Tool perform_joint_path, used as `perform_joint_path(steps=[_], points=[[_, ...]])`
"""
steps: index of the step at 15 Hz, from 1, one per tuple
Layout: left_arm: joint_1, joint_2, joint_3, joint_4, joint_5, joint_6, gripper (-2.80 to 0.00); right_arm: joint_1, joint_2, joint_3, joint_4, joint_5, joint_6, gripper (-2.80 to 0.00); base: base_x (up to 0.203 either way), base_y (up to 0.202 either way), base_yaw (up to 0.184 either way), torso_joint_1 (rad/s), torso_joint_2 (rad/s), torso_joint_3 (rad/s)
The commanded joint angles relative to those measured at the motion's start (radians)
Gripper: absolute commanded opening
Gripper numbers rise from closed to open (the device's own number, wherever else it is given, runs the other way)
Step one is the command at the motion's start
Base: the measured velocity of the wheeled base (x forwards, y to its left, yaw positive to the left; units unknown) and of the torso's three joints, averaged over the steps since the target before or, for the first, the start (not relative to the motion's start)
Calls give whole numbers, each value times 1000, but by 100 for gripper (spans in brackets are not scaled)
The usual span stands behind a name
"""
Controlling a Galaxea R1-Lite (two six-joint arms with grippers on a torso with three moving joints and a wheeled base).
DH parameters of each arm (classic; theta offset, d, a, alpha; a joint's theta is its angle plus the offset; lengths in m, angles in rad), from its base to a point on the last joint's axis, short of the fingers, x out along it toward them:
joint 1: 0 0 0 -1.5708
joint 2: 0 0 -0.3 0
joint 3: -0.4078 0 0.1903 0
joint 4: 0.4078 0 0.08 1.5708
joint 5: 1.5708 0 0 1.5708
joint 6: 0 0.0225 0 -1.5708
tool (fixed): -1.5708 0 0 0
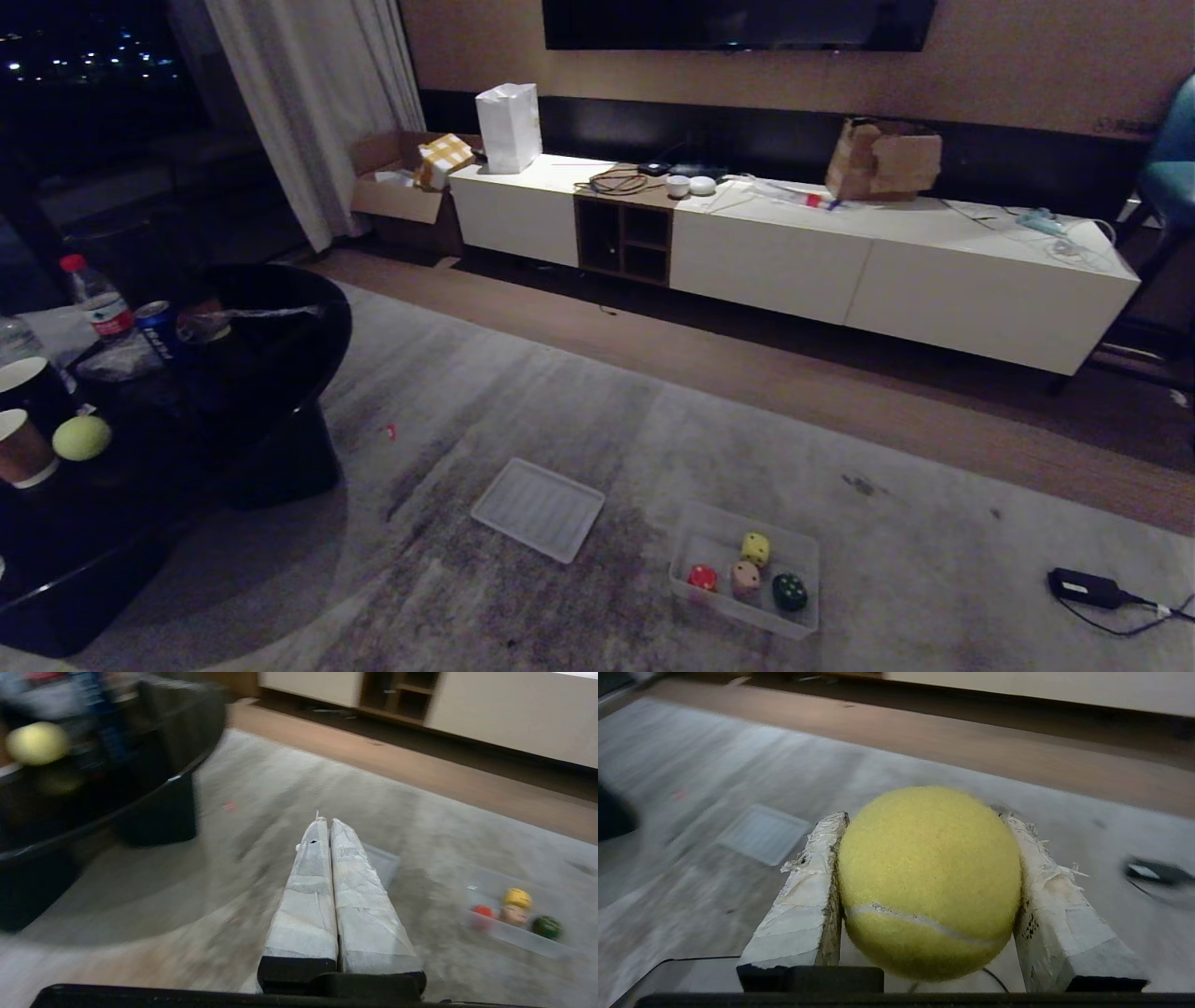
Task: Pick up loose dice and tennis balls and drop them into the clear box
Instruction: Put the ball in the box
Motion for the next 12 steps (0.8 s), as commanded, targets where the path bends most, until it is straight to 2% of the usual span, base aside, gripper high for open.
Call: perform_joint_path(steps=[1, 3, 6, 12], points=[[0, 2, 2, 0, 2, 0, -280, 0, 1, 0, 1, 0, 0, -280, 0, 7, -134, 6, 2, 6], [0, 2, 2, 0, 0, 0, -280, 0, 1, 0, 1, 0, 0, -280, 0, 5, -82, 3, 4, 2], [0, 2, 2, 0, 0, 0, -280, 0, 1, 0, 1, 0, 0, -280, 0, 0, 0, 1, 2, -59], [0, 2, 2, 0, 0, 2, -280, 0, 1, 0, 1, 0, 0, -280, 0, 0, 0, 2, 2, -191]])
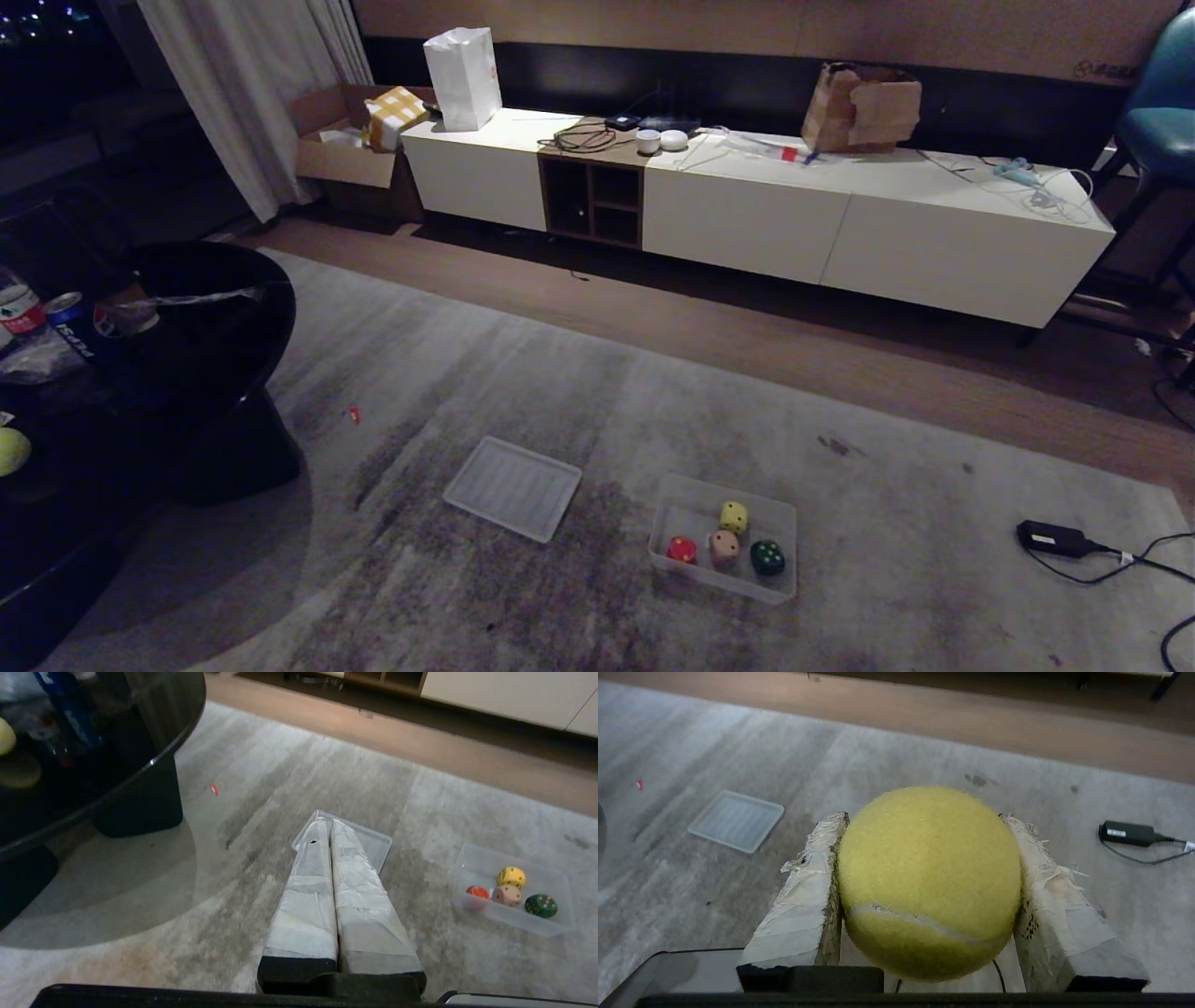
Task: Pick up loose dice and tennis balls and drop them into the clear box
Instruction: Put the ball in the box
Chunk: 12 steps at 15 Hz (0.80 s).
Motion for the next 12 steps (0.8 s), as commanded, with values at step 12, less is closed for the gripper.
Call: perform_joint_path(steps=[12], points=[[0, 2, 2, -1, -2, 28, -280, 0, 1, 0, 1, 0, 0, -280, 0, 0, 0, 3, 2, -200]])
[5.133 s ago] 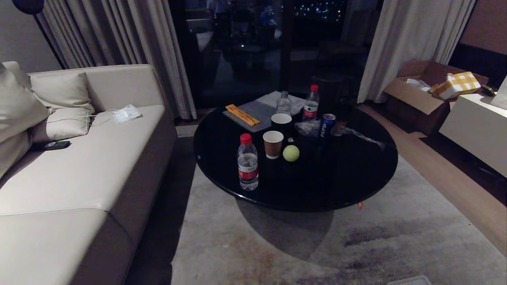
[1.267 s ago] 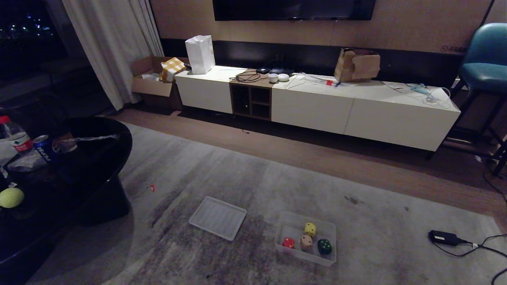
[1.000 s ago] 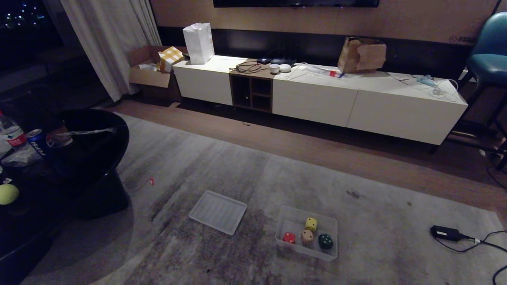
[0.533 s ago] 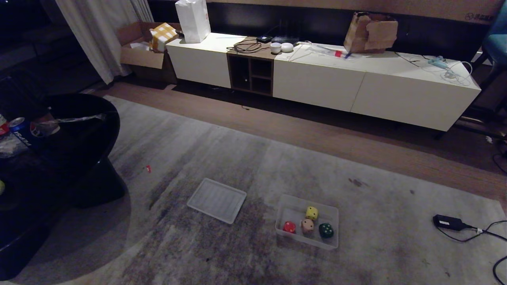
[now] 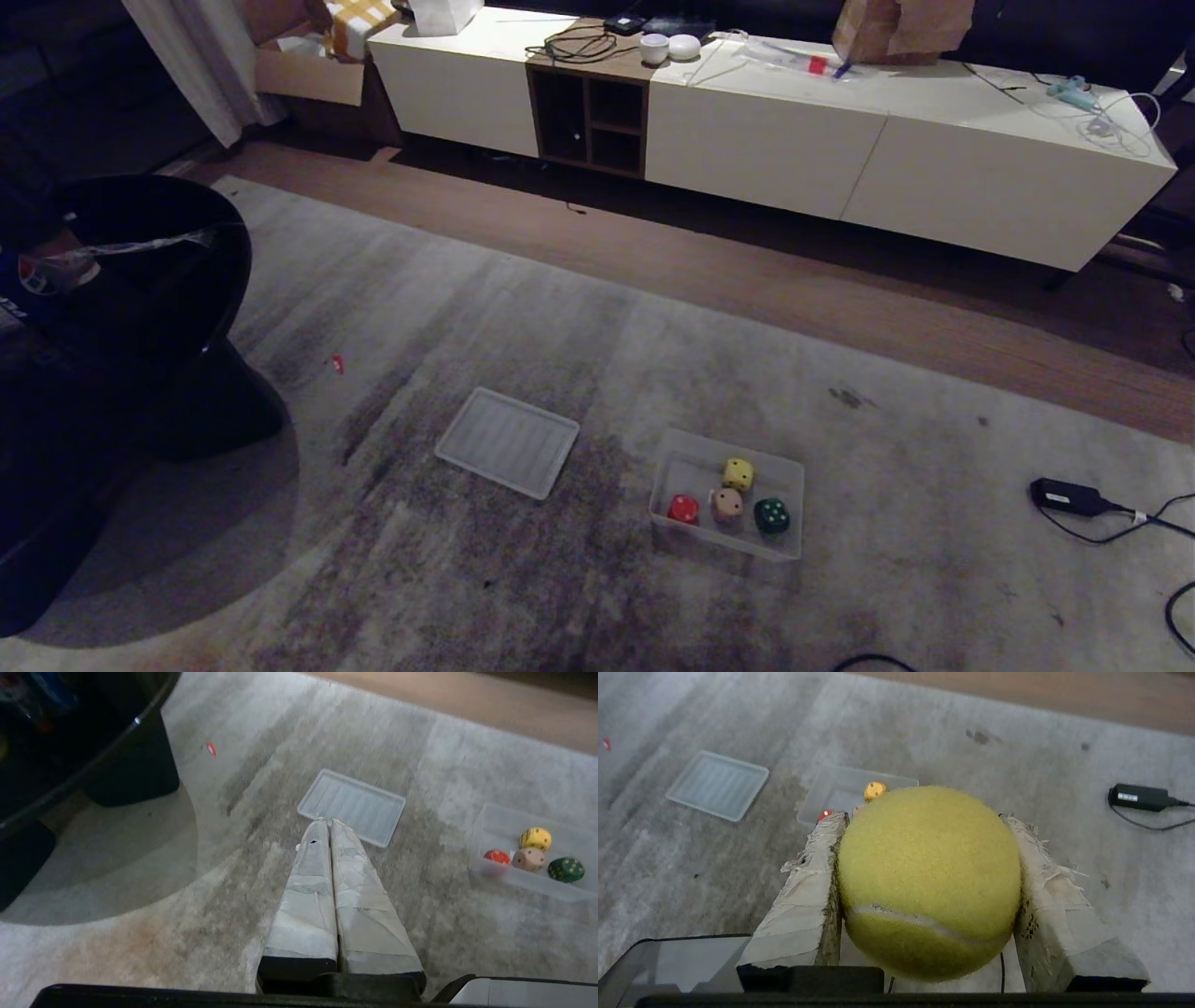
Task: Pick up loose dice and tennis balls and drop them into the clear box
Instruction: Put the ball in the box
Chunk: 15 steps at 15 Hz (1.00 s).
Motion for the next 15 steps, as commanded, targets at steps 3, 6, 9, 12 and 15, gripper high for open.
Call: perform_joint_path(steps=[3, 6, 9, 12, 15], points=[[-1, 2, 2, 0, 0, -3, -280, 0, 1, 0, 1, 0, 1, -280, 0, 0, 0, 4, 4, -197], [0, 2, 2, 0, 0, -3, -280, 0, 1, 0, 1, 0, 1, -280, 0, 0, 0, 2, 2, -198], [0, 2, 2, 1, 0, -5, -280, 0, 1, 0, 1, 0, 1, -280, 0, 0, 0, -1, 5, -202], [0, 2, 2, 2, 2, -5, -280, 0, 1, 0, 1, 0, 1, -280, 0, 0, 0, 3, 3, -195], [0, 2, 2, 0, 0, -3, -280, 0, 1, 0, 1, 0, 1, -280, 0, 0, 0, 2, 0, -197]])
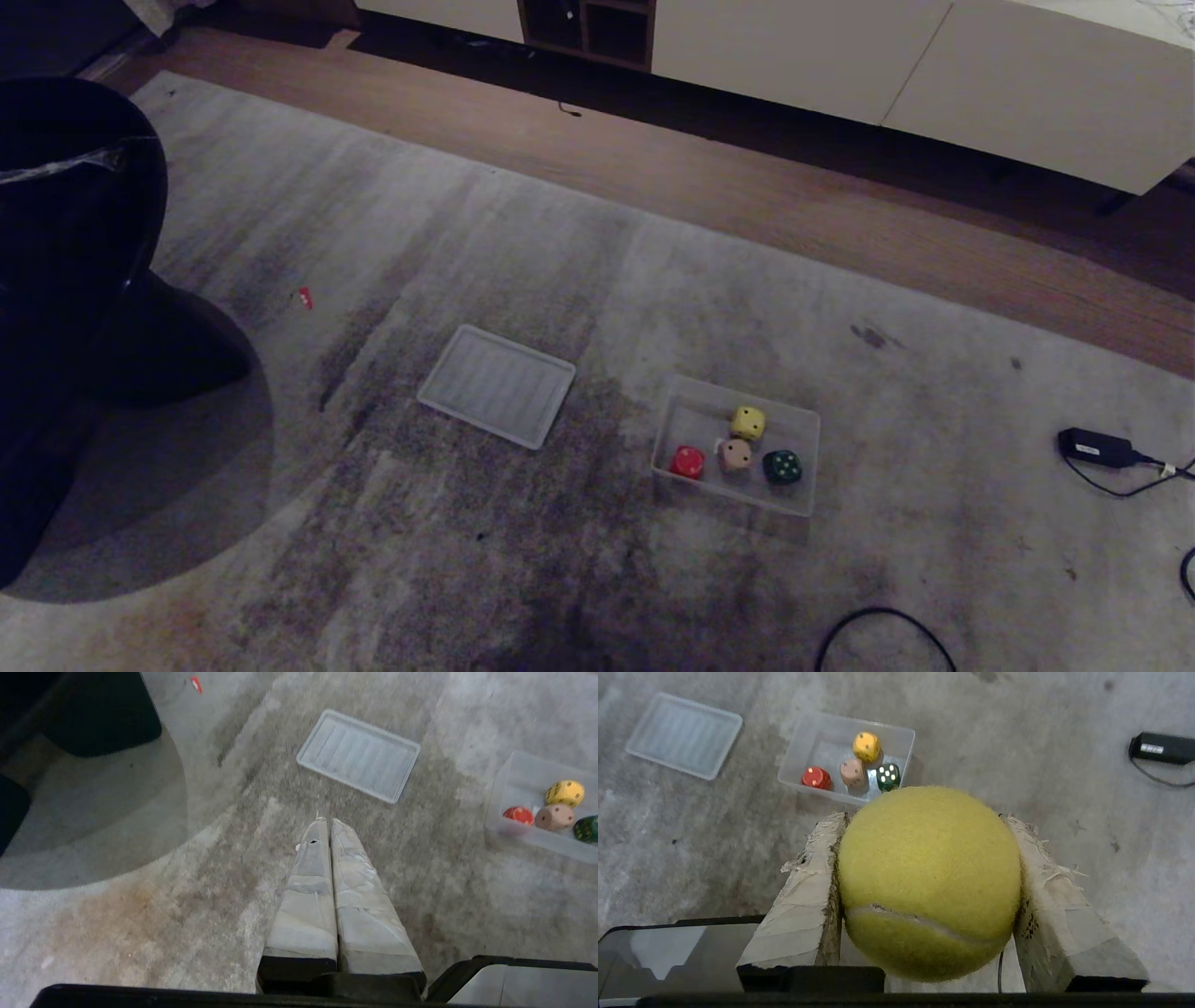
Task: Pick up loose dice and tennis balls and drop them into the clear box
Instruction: Put the ball in the box
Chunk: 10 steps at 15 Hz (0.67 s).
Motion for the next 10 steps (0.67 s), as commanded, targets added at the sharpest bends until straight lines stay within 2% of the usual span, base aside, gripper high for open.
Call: perform_joint_path(steps=[1, 10], points=[[0, 2, 2, 1, 0, 1, -280, 0, 1, 0, 1, 0, 0, -280, 0, 0, 0, 3, -1, -203], [0, 2, 2, -1, 0, -1, -280, 0, 1, 0, 1, 0, 0, -280, 0, 0, 0, 3, 5, -201]])
